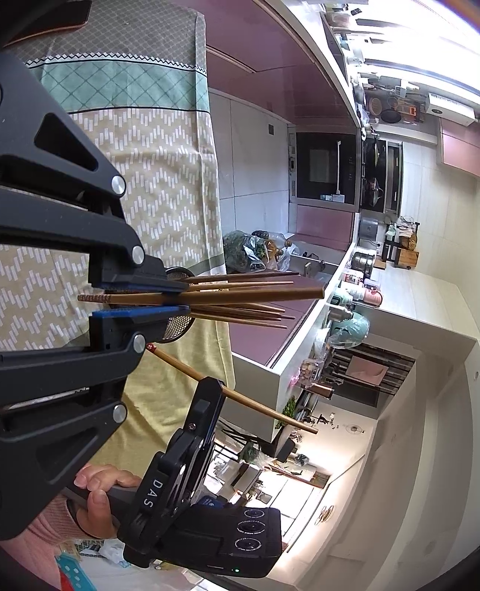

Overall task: Organize utensils
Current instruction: 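Lower the left gripper's chopstick into the mesh cup while the right gripper pushes its own down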

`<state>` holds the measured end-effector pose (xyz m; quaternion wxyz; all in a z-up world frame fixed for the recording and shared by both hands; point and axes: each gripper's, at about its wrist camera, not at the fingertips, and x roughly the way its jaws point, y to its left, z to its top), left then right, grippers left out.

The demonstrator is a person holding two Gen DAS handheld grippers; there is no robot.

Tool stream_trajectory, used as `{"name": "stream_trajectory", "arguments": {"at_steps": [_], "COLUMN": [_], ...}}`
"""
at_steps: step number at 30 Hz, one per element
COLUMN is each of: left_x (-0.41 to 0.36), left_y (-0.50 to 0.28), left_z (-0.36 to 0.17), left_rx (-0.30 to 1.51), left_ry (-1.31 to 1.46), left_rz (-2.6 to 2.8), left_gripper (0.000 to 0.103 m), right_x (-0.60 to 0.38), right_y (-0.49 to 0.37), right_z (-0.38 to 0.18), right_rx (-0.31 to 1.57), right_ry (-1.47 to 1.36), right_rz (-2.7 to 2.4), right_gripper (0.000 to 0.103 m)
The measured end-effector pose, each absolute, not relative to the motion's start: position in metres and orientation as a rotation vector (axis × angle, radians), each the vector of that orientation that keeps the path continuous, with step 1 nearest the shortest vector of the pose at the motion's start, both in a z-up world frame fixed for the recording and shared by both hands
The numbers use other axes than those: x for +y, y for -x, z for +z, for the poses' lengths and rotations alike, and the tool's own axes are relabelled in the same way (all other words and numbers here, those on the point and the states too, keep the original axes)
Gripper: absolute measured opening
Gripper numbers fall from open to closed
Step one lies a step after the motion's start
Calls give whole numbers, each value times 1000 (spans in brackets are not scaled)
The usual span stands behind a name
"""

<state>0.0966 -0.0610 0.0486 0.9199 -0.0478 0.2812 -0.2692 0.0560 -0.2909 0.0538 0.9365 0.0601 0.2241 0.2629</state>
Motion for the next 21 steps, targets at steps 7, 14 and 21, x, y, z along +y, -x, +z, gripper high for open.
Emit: {"name": "stream_trajectory", "arguments": {"at_steps": [7, 14, 21], "left_x": [-62, -62, -63], "left_y": [-97, -98, -97], "left_z": [51, 59, 70], "left_rx": [570, 549, 518], "left_ry": [98, 99, 93], "left_rz": [-554, -557, -563], "left_gripper": [7, 7, 7], "right_x": [-291, -293, -294], "right_y": [-57, -59, -60], "right_z": [58, 64, 71], "right_rx": [451, 435, 412], "right_ry": [-118, -118, -116], "right_rz": [534, 533, 532], "right_gripper": [6, 6, 6]}}
